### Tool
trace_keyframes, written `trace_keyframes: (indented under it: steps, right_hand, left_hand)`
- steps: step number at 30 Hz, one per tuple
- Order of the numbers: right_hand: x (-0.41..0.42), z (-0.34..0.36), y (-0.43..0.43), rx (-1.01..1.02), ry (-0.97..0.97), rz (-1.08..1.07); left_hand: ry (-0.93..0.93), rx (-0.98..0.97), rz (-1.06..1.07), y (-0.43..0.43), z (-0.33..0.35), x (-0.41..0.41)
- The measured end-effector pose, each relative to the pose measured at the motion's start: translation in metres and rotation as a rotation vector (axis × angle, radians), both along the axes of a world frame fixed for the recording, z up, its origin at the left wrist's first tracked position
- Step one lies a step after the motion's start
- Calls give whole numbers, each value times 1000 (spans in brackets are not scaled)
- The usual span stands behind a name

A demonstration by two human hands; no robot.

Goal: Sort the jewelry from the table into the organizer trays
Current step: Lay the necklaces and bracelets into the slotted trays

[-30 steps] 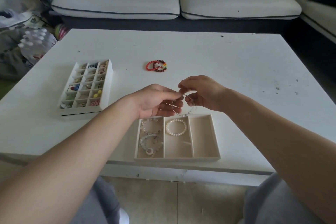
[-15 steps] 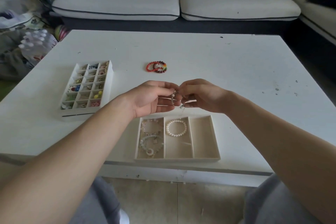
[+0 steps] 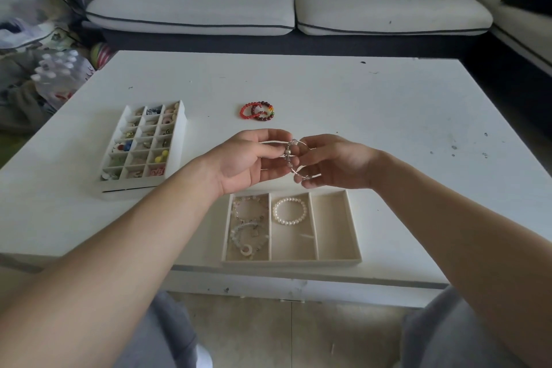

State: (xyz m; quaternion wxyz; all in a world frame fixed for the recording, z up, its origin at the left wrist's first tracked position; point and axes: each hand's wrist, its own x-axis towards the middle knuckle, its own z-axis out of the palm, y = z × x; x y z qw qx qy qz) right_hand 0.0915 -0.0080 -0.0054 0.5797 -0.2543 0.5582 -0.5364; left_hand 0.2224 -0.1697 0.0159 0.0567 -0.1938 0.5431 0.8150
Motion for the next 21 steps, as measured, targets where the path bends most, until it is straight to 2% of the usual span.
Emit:
trace_keyframes:
  steps: [8,13,17,21]
  right_hand:
    - [-1,5,-3,-99,99,-284]
    - [5,12,-6,-88,169,-273]
    - [11,13,-7,2,353,-213]
    - [16,14,-9,122,701,-199]
  left_hand:
    - [-82,-39,101,1,-8,-3]
    - [-131,-98,48,6,-10,-3]
    - [-161,-278,-50,5,-10,-2]
    - [-117,-275,-34,5,-9,-3]
